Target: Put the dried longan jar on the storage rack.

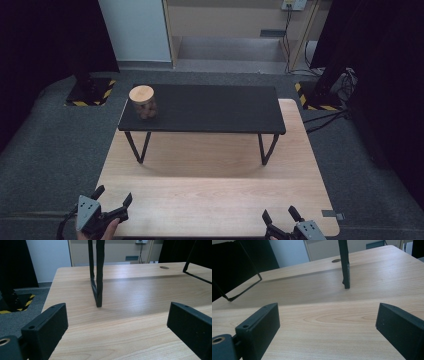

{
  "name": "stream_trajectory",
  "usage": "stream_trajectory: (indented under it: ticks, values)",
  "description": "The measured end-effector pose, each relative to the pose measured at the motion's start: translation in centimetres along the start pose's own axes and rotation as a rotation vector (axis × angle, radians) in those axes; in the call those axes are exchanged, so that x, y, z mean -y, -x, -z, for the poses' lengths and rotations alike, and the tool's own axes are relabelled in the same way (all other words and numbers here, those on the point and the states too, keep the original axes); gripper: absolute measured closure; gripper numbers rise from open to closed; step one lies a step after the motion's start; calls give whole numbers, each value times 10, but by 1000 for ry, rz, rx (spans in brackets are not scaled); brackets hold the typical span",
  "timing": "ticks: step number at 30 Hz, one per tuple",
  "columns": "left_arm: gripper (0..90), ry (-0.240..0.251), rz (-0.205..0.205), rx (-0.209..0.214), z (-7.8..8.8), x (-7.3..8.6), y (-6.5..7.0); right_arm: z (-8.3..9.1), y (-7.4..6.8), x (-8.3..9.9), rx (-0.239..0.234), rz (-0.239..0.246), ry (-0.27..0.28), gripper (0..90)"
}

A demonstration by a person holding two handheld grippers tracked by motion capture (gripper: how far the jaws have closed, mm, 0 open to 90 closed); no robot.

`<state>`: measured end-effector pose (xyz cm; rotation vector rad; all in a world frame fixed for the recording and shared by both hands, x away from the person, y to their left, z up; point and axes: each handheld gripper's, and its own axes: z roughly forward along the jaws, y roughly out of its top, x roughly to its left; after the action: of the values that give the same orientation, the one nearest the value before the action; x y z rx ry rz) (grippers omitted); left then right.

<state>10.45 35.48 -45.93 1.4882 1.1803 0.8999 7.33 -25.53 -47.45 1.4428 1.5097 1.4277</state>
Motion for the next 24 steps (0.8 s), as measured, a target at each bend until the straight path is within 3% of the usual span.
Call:
stream_trajectory:
  ticks: [24]
  values:
    - [18, -15, -17, -29, 4, 1, 5, -1, 1, 1, 3, -1, 2, 52]
